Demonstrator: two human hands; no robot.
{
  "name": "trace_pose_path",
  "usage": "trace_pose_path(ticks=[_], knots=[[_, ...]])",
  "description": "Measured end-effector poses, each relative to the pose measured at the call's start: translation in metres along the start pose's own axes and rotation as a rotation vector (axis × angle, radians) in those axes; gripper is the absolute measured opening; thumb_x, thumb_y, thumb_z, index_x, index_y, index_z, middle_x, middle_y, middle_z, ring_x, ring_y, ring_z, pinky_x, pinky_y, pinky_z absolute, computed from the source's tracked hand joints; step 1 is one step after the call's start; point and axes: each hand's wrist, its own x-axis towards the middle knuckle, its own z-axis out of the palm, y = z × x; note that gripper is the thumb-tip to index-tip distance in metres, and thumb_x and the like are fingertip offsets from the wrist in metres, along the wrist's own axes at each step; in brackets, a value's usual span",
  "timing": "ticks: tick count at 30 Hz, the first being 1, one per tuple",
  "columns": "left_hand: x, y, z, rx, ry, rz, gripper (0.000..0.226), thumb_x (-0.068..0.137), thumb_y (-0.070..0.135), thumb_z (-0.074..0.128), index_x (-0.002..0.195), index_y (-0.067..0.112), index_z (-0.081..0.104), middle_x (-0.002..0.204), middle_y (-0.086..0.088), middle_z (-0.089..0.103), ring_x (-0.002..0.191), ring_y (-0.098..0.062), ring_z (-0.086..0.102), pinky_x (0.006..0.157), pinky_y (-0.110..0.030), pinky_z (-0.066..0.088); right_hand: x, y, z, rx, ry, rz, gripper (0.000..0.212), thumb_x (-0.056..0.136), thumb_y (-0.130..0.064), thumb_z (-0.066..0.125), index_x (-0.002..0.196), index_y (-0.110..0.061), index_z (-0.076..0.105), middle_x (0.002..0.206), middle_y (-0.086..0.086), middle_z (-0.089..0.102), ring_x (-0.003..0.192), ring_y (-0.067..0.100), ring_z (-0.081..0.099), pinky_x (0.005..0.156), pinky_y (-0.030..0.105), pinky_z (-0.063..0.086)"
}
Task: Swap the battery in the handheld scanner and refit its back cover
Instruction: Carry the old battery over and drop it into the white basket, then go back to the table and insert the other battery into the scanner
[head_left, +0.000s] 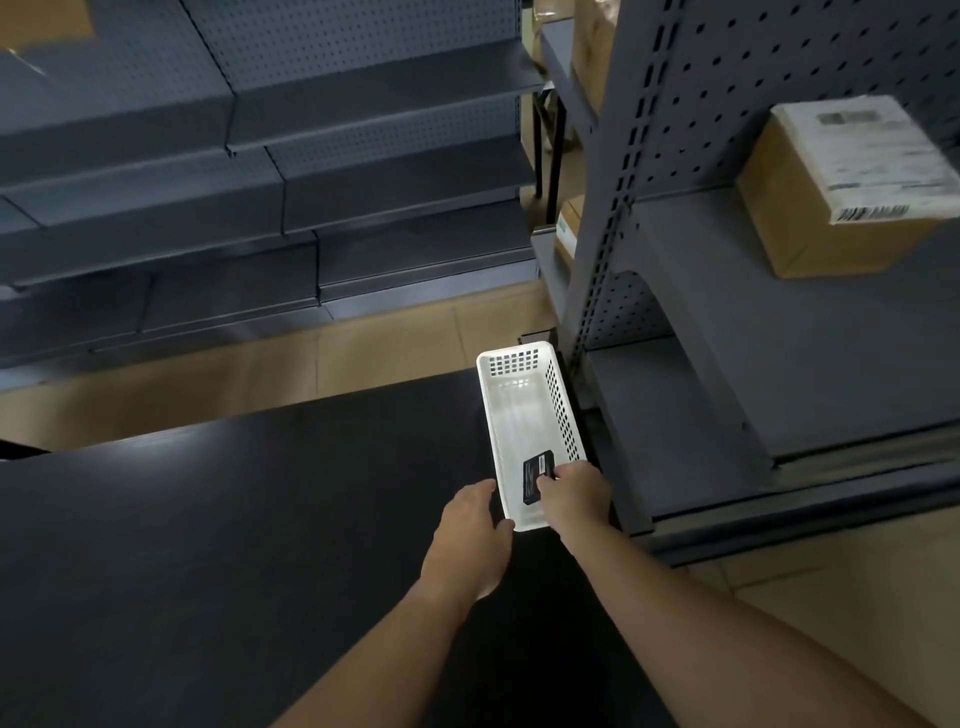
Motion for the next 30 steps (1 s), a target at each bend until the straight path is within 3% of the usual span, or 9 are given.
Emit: trace_pose_path(ticks=[5, 7, 11, 14, 17, 18, 22, 26, 30], knots=[[0.006, -0.012, 0.005, 0.003, 0.006, -0.008, 0.046, 0.099, 0.022, 0.055, 0.143, 0.020, 0.046, 0.147, 0.002, 0.047, 0.131, -0.013, 0.047, 0.091, -0.015, 0.031, 0.011, 0.004, 0.017, 0.012, 0.015, 0.042, 0.021, 0.089, -0.012, 0.065, 0.107, -0.005, 0.071, 0.109, 0.013, 0.074, 0.098, 0.029, 0.070, 0.069, 0.022, 0.046], [0.008, -0.020, 0.009, 0.016, 0.007, -0.015, 0.052, 0.099, 0.025, 0.056, 0.148, 0.020, 0.041, 0.152, 0.003, 0.044, 0.136, -0.013, 0.044, 0.099, -0.020, 0.036, 0.011, 0.005, 0.020, 0.012, 0.029, 0.062, 0.023, 0.089, -0.007, 0.065, 0.112, -0.006, 0.068, 0.115, 0.013, 0.071, 0.106, 0.030, 0.067, 0.074, 0.024, 0.046], [0.009, -0.030, 0.014, 0.043, -0.006, -0.037, 0.062, 0.099, 0.030, 0.055, 0.155, 0.022, 0.031, 0.159, 0.003, 0.034, 0.146, -0.015, 0.033, 0.114, -0.030, 0.031, 0.012, 0.005, 0.024, -0.040, 0.023, 0.062, 0.027, 0.089, -0.006, 0.062, 0.115, -0.003, 0.066, 0.118, 0.015, 0.070, 0.108, 0.033, 0.067, 0.079, 0.033, 0.056], [0.007, -0.034, 0.015, 0.061, -0.015, -0.045, 0.062, 0.100, 0.031, 0.054, 0.156, 0.022, 0.028, 0.161, 0.003, 0.031, 0.148, -0.015, 0.029, 0.116, -0.034, 0.030, 0.010, 0.000, 0.018, -0.064, -0.016, 0.051, 0.029, 0.089, -0.011, 0.061, 0.115, 0.000, 0.066, 0.115, 0.015, 0.071, 0.103, 0.033, 0.068, 0.070, 0.029, 0.052], [-0.002, -0.029, 0.011, 0.080, -0.015, -0.034, 0.062, 0.101, 0.031, 0.052, 0.157, 0.022, 0.027, 0.163, 0.002, 0.028, 0.150, -0.016, 0.025, 0.119, -0.036, 0.030, 0.002, -0.006, 0.005, -0.120, -0.057, -0.033, 0.016, 0.086, -0.012, 0.057, 0.091, -0.005, 0.069, 0.097, 0.012, 0.073, 0.074, 0.024, 0.065, 0.051, 0.021, 0.043], [-0.005, -0.026, 0.009, 0.087, -0.018, -0.029, 0.062, 0.101, 0.031, 0.052, 0.157, 0.021, 0.026, 0.163, 0.002, 0.028, 0.150, -0.016, 0.025, 0.119, -0.036, 0.029, -0.002, -0.009, 0.000, -0.139, -0.064, -0.058, 0.015, 0.086, -0.013, 0.056, 0.091, -0.007, 0.069, 0.097, 0.010, 0.072, 0.072, 0.021, 0.063, 0.048, 0.020, 0.040], [-0.022, -0.009, -0.013, 0.125, -0.012, 0.000, 0.061, 0.102, 0.031, 0.051, 0.157, 0.020, 0.026, 0.163, 0.000, 0.027, 0.149, -0.020, 0.027, 0.117, -0.037, 0.030, -0.030, -0.026, -0.033, -0.215, -0.115, -0.197, 0.033, 0.090, -0.016, 0.059, 0.122, -0.015, 0.064, 0.123, 0.006, 0.064, 0.105, 0.025, 0.064, 0.072, 0.027, 0.052], [-0.042, 0.008, -0.047, 0.198, 0.025, -0.002, 0.057, 0.101, 0.030, 0.051, 0.154, 0.019, 0.033, 0.156, -0.004, 0.038, 0.139, -0.025, 0.042, 0.109, -0.040, 0.040, -0.063, -0.048, -0.067, -0.357, -0.183, -0.417, 0.036, 0.092, -0.021, 0.059, 0.127, -0.012, 0.062, 0.129, 0.009, 0.062, 0.112, 0.027, 0.062, 0.089, 0.032, 0.053], [-0.070, 0.008, -0.082, 0.280, 0.085, -0.017, 0.049, 0.101, 0.031, 0.050, 0.147, 0.018, 0.040, 0.147, -0.006, 0.045, 0.131, -0.027, 0.048, 0.105, -0.043, 0.044, -0.102, -0.077, -0.083, -0.535, -0.203, -0.608, 0.033, 0.095, -0.023, 0.057, 0.124, -0.009, 0.061, 0.124, 0.013, 0.063, 0.108, 0.029, 0.062, 0.089, 0.034, 0.052]])
